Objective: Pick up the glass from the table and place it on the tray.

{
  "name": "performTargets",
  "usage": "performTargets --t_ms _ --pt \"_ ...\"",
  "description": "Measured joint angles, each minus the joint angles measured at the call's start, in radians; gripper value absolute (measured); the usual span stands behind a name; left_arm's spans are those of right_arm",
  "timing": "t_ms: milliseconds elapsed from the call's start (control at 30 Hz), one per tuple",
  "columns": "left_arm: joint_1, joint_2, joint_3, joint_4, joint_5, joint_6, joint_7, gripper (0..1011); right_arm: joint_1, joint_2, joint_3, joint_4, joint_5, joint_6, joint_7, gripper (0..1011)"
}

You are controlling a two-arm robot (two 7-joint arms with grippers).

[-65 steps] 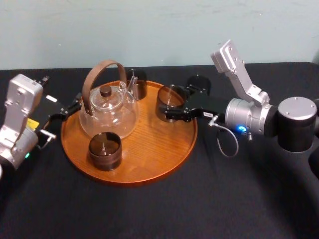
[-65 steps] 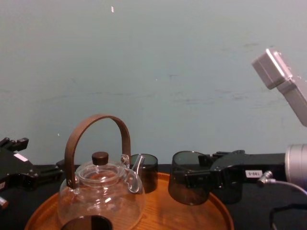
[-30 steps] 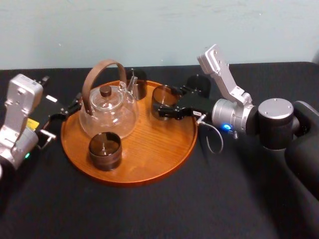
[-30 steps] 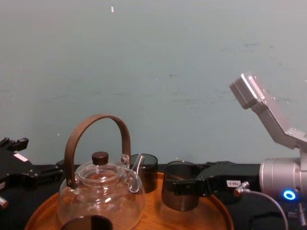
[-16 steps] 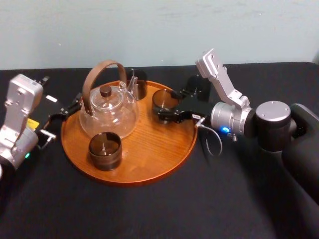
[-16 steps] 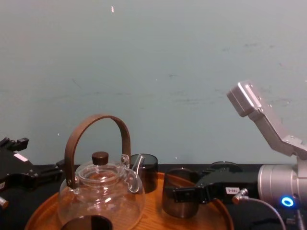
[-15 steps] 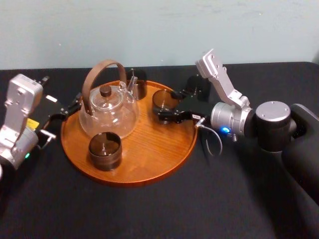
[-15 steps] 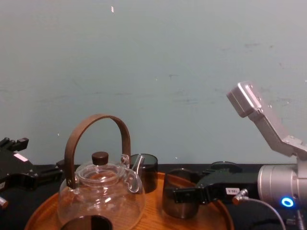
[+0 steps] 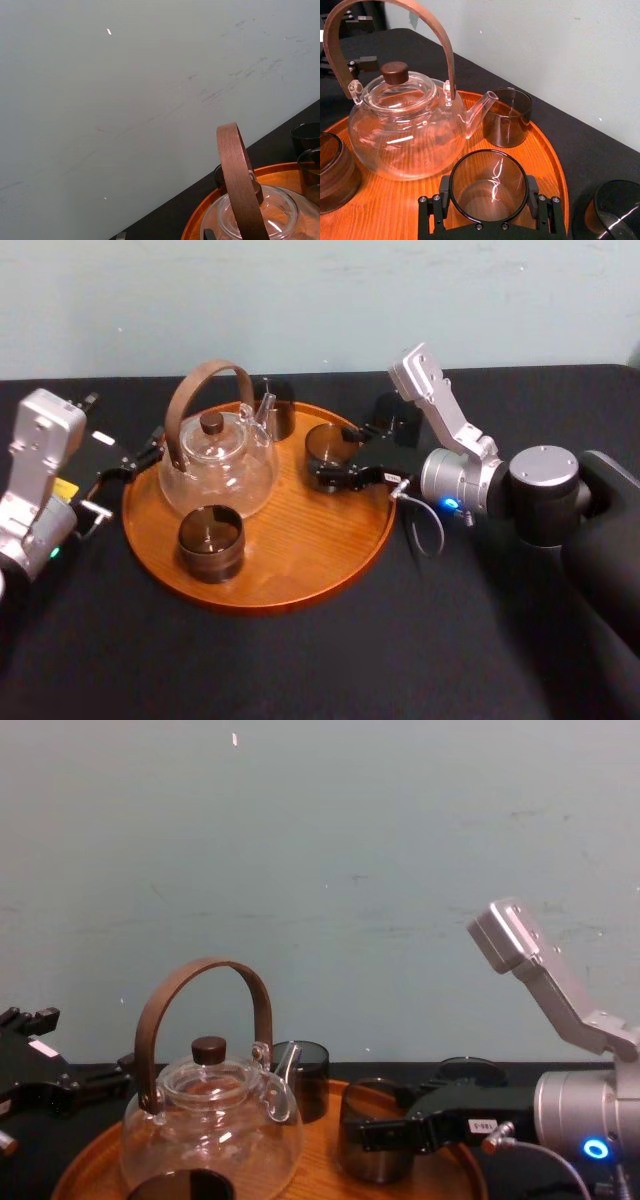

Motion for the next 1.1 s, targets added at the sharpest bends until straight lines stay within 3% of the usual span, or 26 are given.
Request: performTargets --t_ms 467,633,1100 --pt "0.000 0.000 0.000 0.000 0.000 0.000 0.000 1001 -0.004 0.000 -0.001 -0.004 -0.008 -0.008 -0.007 903" --pt "0.000 0.000 0.000 0.000 0.000 0.000 0.000 1001 -0.004 0.000 -0.001 -0.005 -0.006 -0.006 -0.007 997" --pt "0.000 0.000 0.000 0.000 0.000 0.000 0.000 1001 -0.004 0.001 -0.001 -0.005 -0.004 -0.004 -0.006 1003"
